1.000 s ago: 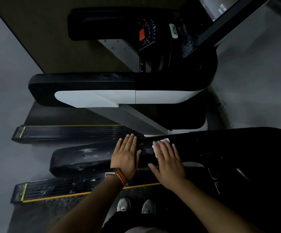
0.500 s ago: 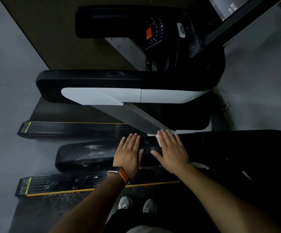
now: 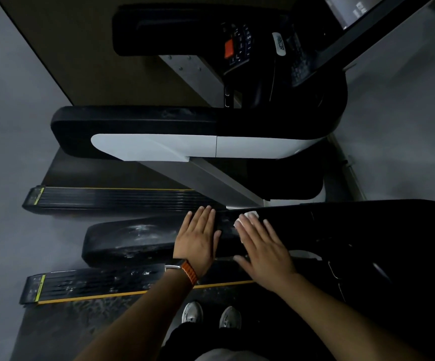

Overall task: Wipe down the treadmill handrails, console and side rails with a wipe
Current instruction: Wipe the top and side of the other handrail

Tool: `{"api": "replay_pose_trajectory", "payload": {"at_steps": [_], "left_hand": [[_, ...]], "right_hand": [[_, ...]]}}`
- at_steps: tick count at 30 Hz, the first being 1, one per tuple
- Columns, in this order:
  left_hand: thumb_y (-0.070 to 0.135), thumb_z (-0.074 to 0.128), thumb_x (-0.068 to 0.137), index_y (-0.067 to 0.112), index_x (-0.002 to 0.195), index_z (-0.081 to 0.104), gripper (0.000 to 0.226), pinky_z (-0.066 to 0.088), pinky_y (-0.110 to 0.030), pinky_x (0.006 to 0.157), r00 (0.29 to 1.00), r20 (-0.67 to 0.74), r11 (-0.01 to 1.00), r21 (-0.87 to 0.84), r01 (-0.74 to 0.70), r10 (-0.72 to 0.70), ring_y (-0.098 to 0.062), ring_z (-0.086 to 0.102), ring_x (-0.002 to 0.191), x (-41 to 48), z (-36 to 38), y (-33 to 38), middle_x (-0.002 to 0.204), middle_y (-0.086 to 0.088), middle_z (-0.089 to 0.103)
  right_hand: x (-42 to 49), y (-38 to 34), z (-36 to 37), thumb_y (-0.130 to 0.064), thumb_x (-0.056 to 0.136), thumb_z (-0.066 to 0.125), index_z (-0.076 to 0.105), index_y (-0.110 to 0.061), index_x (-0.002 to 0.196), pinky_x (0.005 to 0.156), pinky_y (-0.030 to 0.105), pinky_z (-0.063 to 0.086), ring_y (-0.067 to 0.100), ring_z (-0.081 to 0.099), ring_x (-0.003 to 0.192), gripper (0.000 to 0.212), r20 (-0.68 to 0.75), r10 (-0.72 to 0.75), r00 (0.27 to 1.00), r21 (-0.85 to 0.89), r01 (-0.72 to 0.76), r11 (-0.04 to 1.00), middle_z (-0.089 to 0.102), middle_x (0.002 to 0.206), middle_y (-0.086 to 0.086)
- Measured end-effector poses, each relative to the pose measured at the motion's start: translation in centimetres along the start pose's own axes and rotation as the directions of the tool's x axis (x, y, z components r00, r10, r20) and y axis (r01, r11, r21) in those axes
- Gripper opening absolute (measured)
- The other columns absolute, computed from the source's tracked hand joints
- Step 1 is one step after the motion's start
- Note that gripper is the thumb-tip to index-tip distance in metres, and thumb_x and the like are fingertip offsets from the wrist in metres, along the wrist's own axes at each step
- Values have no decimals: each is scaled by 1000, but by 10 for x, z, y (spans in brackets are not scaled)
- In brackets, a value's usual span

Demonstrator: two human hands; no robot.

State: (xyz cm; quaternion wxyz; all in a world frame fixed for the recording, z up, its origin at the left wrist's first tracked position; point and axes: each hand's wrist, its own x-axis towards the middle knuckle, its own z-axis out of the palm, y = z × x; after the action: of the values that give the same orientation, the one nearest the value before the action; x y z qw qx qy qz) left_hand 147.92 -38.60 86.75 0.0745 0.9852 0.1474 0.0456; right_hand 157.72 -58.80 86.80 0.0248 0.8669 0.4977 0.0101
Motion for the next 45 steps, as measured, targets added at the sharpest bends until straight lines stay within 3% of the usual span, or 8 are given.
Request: {"api": "replay_pose_trajectory", "payload": {"at_steps": [4, 10, 17, 24, 28, 34, 40, 45], "left_hand": [[43, 23, 109, 8, 153, 43, 61, 17, -44, 125, 1000, -4, 1000, -1, -3, 3, -24, 36, 150, 0, 2, 0, 159, -10, 44], [41, 29, 107, 6, 150, 48, 59, 17, -44, 125, 1000, -24, 1000, 6, -8, 8, -25, 40, 148, 0, 0, 0, 156, -12, 47], [42, 26, 108, 8, 152, 46, 59, 16, -43, 125, 1000, -25, 1000, 17, 3, -3, -24, 39, 148, 0, 1, 2, 157, -11, 46], [43, 26, 108, 8, 152, 46, 59, 16, -44, 124, 1000, -20, 1000, 11, 18, -18, -24, 39, 148, 0, 0, 2, 157, -11, 46], [43, 26, 108, 9, 153, 45, 59, 17, -45, 125, 1000, -12, 1000, 8, 14, -14, -23, 37, 150, -1, 0, 2, 158, -10, 44], [45, 24, 108, 10, 152, 46, 60, 15, -45, 124, 1000, 5, 999, 29, -17, 16, -22, 35, 151, 0, -4, -3, 158, -9, 44], [46, 22, 107, 9, 153, 45, 63, 14, -45, 124, 999, 12, 998, 47, 37, -37, -22, 33, 152, -6, -7, -11, 159, -8, 43], [45, 24, 107, 8, 152, 47, 63, 17, -45, 124, 998, -1, 997, 38, 61, -61, -23, 34, 151, -12, -10, -18, 158, -9, 45]], "right_hand": [[-9, -1, -1, -59, 101, 37, 18, -11, 166, 127, 55, 21, 29, 5, 162, 83, -15, 213, 977, 30, -212, 977, 9, 175, 10], [-3, -14, 2, -57, 96, 52, 18, -14, 167, 125, 52, 17, 26, 5, 162, 90, -16, -47, 999, -4, 47, 999, 7, 176, 6], [-19, -10, 6, -54, 95, 51, 15, -9, 166, 126, 56, 16, 33, 6, 161, 92, -3, 161, 987, 26, -161, 987, 6, 175, 11], [-13, 12, -3, -52, 94, 60, 18, -15, 167, 126, 54, 21, 25, 8, 162, 92, 25, -2, 1000, -56, 3, 998, 6, 176, 4], [-8, 7, -5, -56, 97, 46, 19, -11, 166, 126, 57, 18, 30, 7, 162, 87, 40, 158, 987, 39, -160, 986, 10, 175, 10], [23, 6, -13, -62, 100, 39, 27, -14, 165, 126, 52, 18, 25, 19, 160, 81, 12, -64, 998, 38, 63, 997, 21, 173, 6], [36, -8, -11, -67, 102, 30, 37, -11, 161, 127, 54, 21, 31, 26, 157, 82, 60, 140, 988, 146, -148, 978, 34, 168, 10], [52, -3, -21, -68, 102, 21, 36, -15, 162, 127, 51, 25, 27, 34, 154, 81, 75, -35, 997, 132, 25, 991, 38, 166, 5]]}}
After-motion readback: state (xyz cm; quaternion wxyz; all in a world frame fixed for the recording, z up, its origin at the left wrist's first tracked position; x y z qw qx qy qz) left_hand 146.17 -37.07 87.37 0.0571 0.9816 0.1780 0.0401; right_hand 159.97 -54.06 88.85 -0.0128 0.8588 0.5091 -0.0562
